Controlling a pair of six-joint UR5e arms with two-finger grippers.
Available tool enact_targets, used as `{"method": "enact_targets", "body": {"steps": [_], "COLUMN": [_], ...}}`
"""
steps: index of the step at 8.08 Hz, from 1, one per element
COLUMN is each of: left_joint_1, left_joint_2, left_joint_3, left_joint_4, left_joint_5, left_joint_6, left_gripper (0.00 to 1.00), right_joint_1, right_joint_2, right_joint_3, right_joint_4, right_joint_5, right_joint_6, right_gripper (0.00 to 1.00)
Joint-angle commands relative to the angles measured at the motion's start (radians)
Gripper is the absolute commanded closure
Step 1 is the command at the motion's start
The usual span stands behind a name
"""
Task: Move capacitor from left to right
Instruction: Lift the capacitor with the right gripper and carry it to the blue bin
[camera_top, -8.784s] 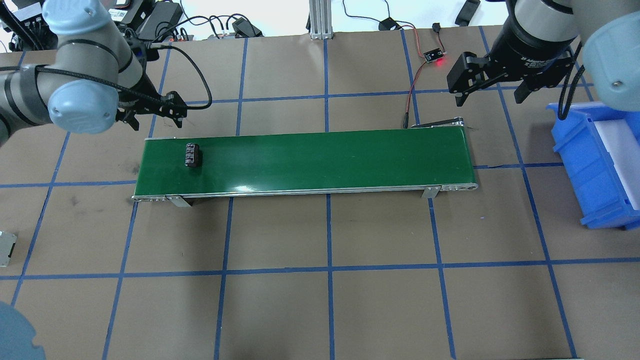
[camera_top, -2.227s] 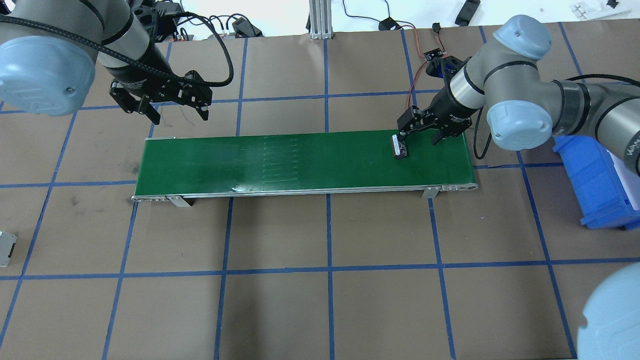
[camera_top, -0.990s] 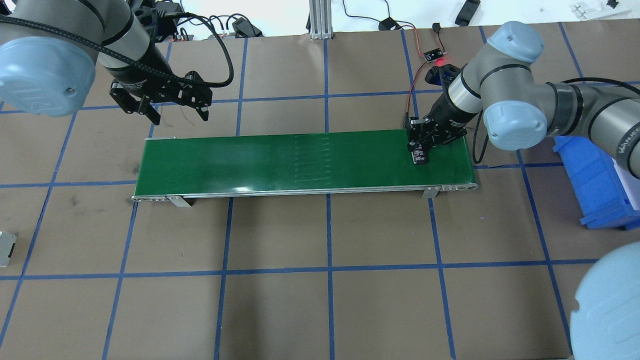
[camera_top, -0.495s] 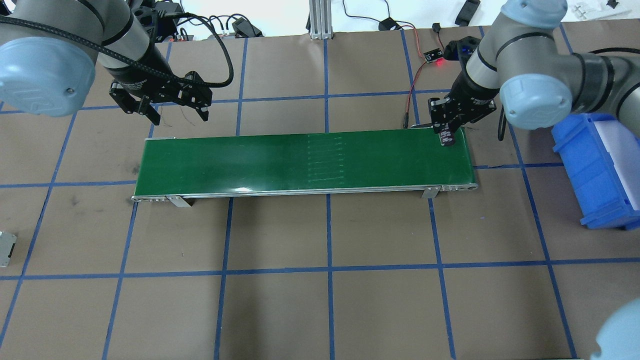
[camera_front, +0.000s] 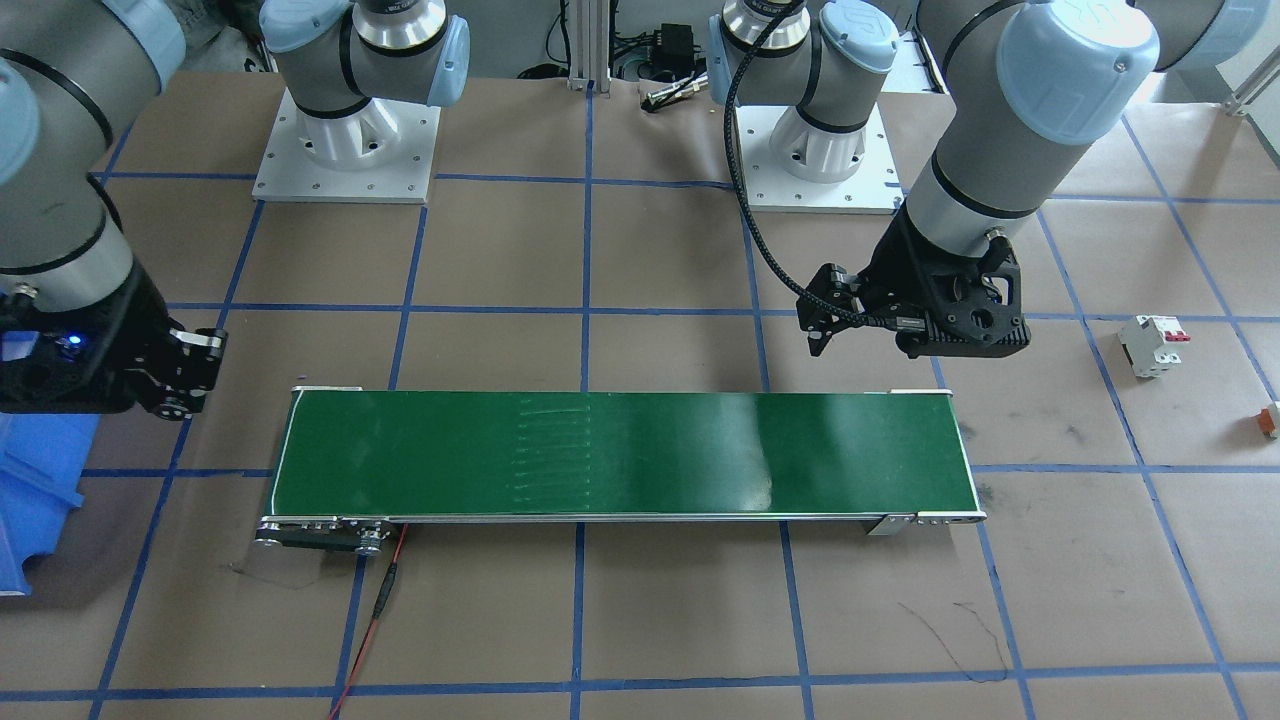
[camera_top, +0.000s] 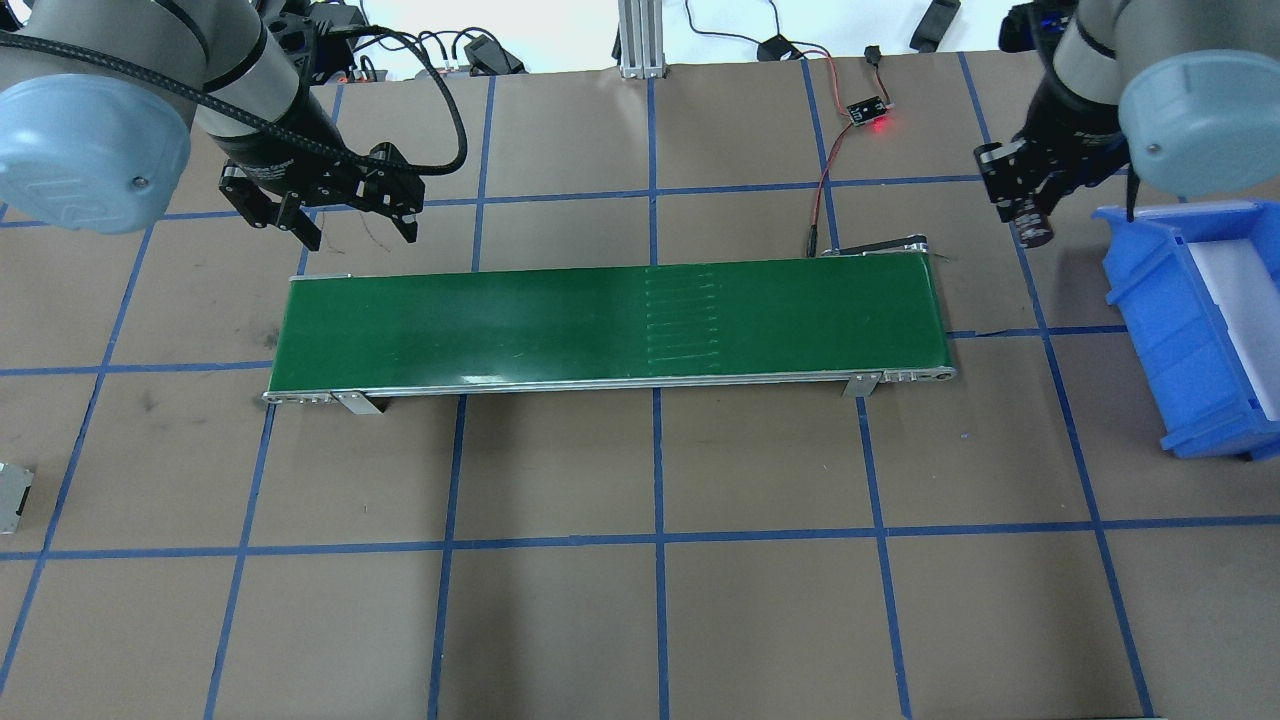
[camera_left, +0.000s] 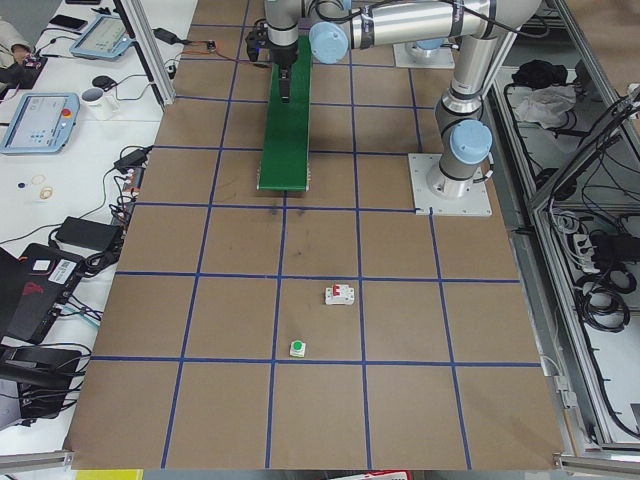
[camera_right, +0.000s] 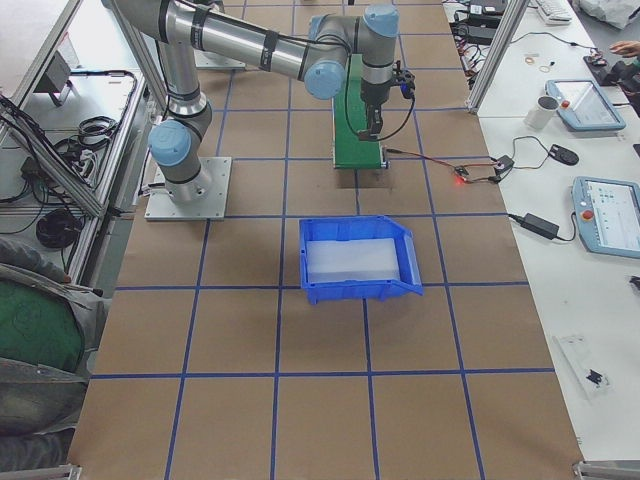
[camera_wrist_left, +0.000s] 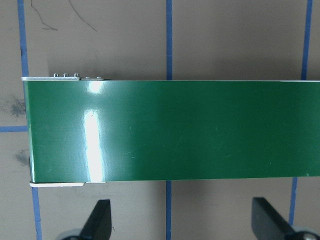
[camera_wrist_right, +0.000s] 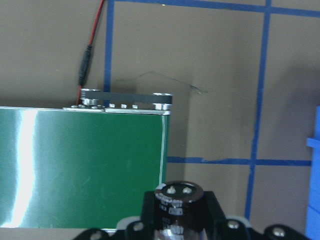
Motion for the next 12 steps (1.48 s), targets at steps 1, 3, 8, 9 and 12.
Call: {"method": "enact_targets", "body": {"steps": [1, 3, 8, 9, 12], "left_joint_1": [0.0, 0.0, 0.0, 0.0, 0.0], "left_joint_2": [-0.002, -0.002, -0.002, -0.002, -0.002], "left_joint_3": [0.001, -0.001, 0.001, 0.001, 0.001], "left_joint_4": [0.0, 0.0, 0.0, 0.0, 0.0], "left_joint_5": [0.0, 0.0, 0.0, 0.0, 0.0], "left_joint_6": [0.0, 0.0, 0.0, 0.0, 0.0], "left_gripper": [0.0, 0.0, 0.0, 0.0, 0.0], "right_joint_1": [-0.229, -0.375, -0.551, -0.552, -0.552], "right_joint_2": [-0.06, -0.066, 0.101, 0.136, 0.237], "right_joint_3": [-0.006, -0.005, 0.009, 0.009, 0.014], "right_joint_4": [0.057, 0.056, 0.005, -0.039, -0.079], "right_joint_5": [-0.025, -0.07, -0.021, 0.019, 0.099], "right_joint_6": [-0.245, -0.383, -0.529, -0.557, -0.557], "right_gripper": [1.0, 1.0, 1.0, 1.0, 1.0]}}
